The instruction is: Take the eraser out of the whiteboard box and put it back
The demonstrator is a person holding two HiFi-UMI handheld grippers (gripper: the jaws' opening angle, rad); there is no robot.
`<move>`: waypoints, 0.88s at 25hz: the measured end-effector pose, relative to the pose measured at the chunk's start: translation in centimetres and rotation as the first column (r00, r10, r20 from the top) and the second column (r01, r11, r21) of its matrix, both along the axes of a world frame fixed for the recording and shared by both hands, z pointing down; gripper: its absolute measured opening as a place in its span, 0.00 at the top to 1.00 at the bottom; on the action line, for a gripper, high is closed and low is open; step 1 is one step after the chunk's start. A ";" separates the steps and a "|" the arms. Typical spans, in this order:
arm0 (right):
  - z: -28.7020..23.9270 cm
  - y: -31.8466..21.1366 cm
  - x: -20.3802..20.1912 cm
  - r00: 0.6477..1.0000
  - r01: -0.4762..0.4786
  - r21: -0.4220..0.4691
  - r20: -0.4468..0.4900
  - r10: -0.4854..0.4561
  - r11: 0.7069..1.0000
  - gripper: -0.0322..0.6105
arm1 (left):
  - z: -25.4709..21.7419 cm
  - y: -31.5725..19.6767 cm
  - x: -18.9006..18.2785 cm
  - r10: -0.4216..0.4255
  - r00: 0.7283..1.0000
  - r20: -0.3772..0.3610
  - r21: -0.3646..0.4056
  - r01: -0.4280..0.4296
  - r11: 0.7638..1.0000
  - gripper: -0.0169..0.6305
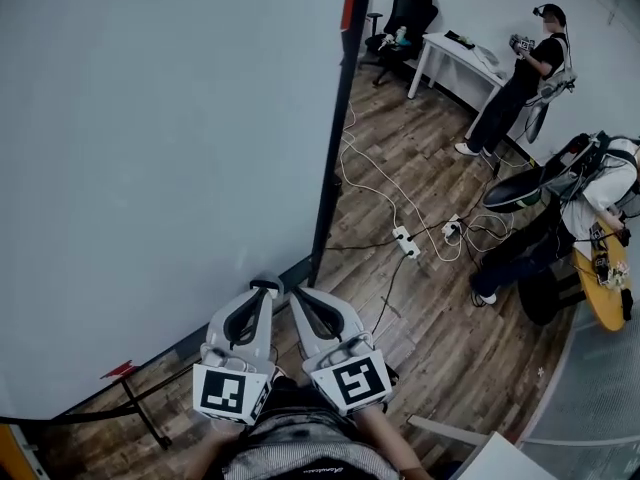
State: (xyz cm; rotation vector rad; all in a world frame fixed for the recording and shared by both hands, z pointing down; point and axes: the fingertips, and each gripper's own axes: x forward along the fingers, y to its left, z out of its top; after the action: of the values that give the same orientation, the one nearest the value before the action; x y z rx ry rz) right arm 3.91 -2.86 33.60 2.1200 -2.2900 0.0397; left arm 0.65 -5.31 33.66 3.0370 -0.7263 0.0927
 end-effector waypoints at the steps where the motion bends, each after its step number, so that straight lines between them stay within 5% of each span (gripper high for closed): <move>1: 0.1 -0.6 -0.4 1.000 0.004 -0.002 -0.003 -0.004 1.000 0.95 | 0.2 -0.5 -0.5 -0.006 1.000 -0.001 -0.002 0.006 1.000 0.97; 11: 2.5 -4.0 -3.9 0.998 0.066 -0.035 0.021 -0.065 0.997 0.95 | 2.3 -3.3 -5.6 -0.130 0.991 0.023 -0.042 0.131 0.991 0.97; 16: 3.0 -7.2 -3.3 0.992 0.121 -0.030 0.038 -0.120 0.992 0.95 | 2.7 -5.1 -5.5 -0.137 0.990 -0.012 -0.049 0.136 0.989 0.97; 22: 2.9 -8.4 -3.1 0.970 0.242 -0.040 0.024 -0.241 0.970 0.95 | 3.5 -6.1 -4.7 -0.255 0.967 -0.001 -0.102 0.253 0.962 0.97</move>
State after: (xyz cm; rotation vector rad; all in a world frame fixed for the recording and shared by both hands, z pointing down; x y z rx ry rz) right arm 0.82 -11.25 36.52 1.8139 -2.5149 0.1036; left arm -4.03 -11.38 37.13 2.8177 -1.0674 0.1004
